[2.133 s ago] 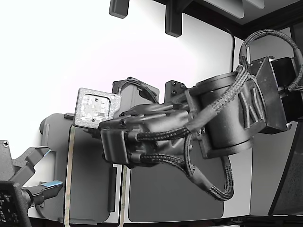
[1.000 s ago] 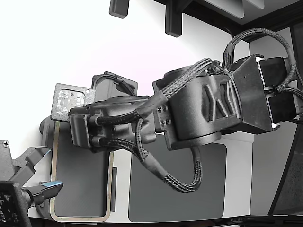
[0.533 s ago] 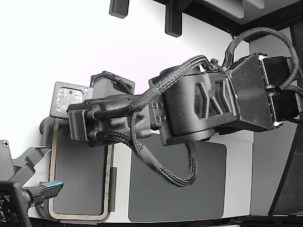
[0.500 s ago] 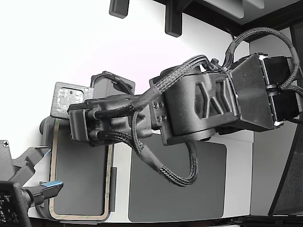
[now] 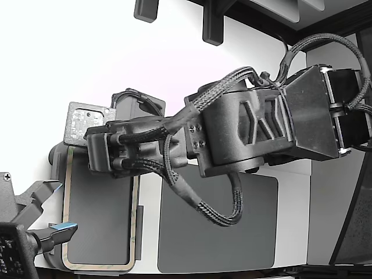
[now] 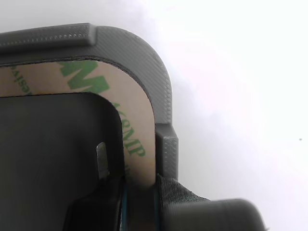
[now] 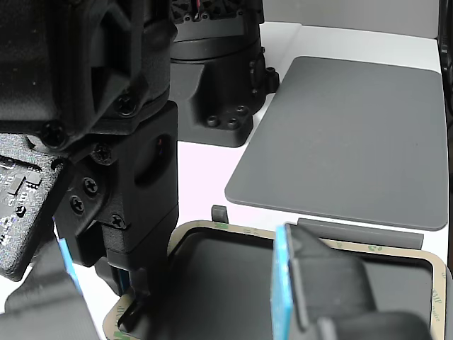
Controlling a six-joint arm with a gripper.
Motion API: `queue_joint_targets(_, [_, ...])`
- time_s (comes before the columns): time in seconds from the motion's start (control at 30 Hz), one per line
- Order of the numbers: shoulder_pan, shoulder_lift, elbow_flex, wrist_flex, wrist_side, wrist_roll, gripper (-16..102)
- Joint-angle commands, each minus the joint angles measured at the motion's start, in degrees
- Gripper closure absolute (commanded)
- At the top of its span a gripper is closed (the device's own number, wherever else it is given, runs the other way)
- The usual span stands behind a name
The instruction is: Move top rectangular frame to the holder.
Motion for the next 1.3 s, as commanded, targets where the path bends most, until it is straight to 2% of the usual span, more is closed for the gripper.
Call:
queue_joint_targets(0.0, [-0.9, 1.9, -0.8, -0.3, -0.1, -0.1, 97])
queue_joint_targets(1.27, [-0.9, -0.3, -2.8, 0.9, 0.4, -0.5, 97])
